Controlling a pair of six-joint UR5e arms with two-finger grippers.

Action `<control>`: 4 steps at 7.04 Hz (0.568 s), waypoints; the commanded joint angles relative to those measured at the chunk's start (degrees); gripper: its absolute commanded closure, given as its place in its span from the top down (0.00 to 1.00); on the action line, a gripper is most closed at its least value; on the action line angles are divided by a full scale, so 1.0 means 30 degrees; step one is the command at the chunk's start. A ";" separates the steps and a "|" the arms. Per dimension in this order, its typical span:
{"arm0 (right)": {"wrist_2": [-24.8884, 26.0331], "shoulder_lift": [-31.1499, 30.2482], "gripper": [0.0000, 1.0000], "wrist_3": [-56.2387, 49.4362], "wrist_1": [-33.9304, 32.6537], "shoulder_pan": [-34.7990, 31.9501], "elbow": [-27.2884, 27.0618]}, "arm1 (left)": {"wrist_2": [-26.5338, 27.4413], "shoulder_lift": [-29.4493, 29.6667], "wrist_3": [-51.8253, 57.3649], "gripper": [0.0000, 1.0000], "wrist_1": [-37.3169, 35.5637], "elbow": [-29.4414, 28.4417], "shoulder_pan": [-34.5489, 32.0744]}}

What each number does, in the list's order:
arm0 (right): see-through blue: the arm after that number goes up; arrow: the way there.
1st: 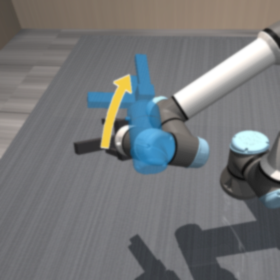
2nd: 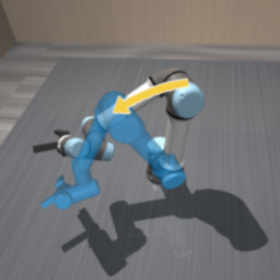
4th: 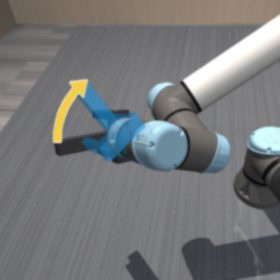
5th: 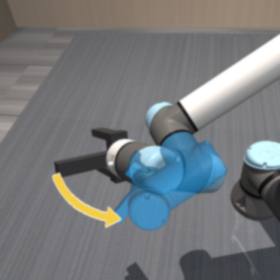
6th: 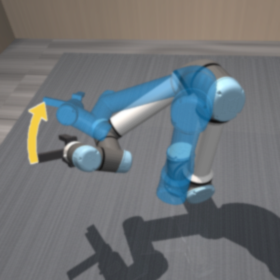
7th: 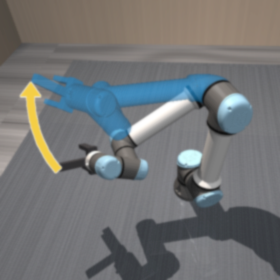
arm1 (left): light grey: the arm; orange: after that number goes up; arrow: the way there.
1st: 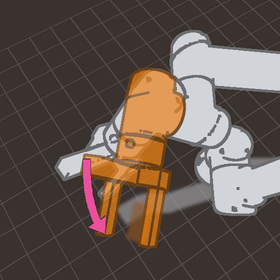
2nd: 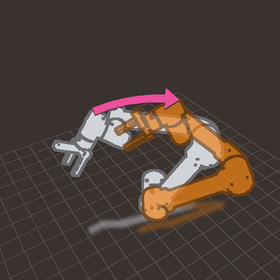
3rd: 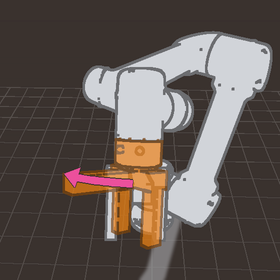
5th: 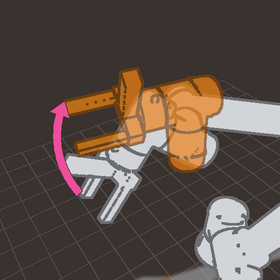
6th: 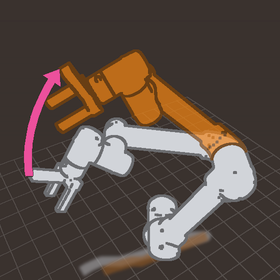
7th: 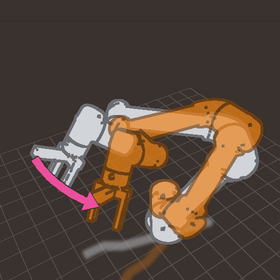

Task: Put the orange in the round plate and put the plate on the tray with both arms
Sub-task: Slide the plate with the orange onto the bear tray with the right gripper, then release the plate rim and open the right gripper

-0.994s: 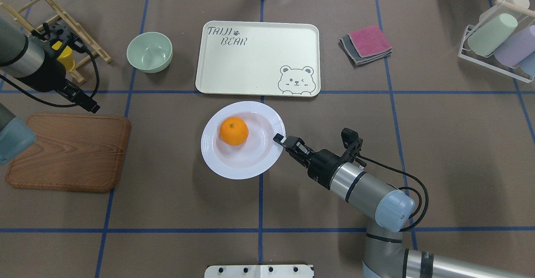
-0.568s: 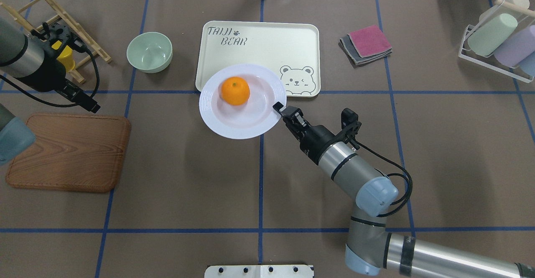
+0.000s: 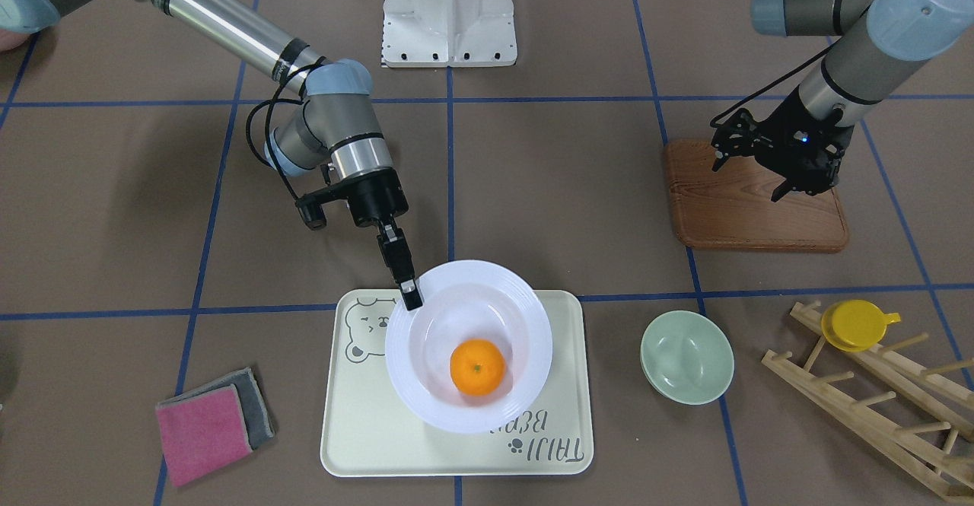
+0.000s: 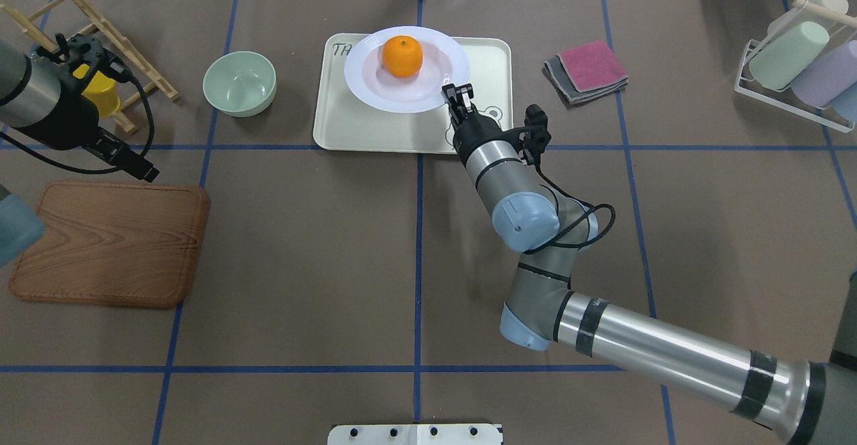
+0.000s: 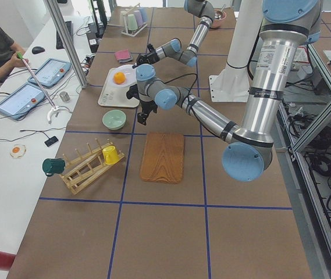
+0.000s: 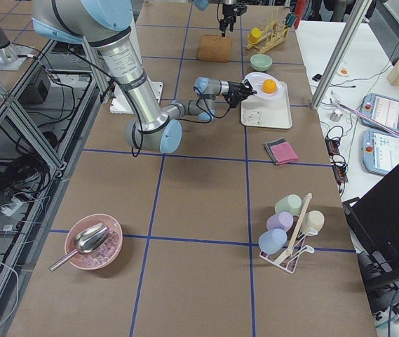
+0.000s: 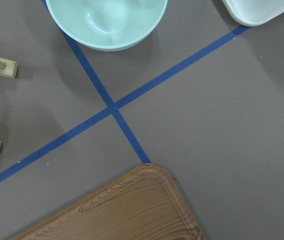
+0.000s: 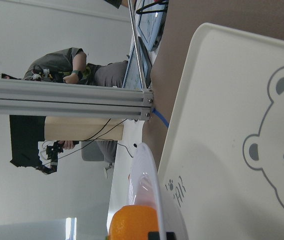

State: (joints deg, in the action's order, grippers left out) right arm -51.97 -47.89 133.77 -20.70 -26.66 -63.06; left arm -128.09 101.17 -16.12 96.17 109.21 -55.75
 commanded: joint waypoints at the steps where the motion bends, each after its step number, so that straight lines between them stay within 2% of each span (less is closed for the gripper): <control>1: 0.0096 0.1604 0.00 0.1517 -0.0687 -0.0283 0.3193 | 0.0010 -0.0003 -0.0018 0.99 -0.0005 0.0014 0.0009; 2: -0.0049 0.1725 0.00 0.1522 -0.0716 -0.0282 0.3612 | 0.0010 0.0026 -0.0018 0.99 -0.0005 0.0043 0.0038; 3: -0.0195 0.1756 0.33 0.1522 -0.0687 -0.0253 0.3559 | 0.0010 0.0056 -0.0018 0.99 -0.0005 0.0072 0.0038; 4: -0.0632 0.1582 0.40 0.1435 -0.0687 -0.0253 0.3152 | 0.0010 0.0114 -0.0018 0.99 -0.0005 0.0044 0.0038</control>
State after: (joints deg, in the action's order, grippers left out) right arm -52.71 -42.94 138.17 -22.76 -27.45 -53.02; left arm -128.06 101.34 -16.17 96.15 109.36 -55.65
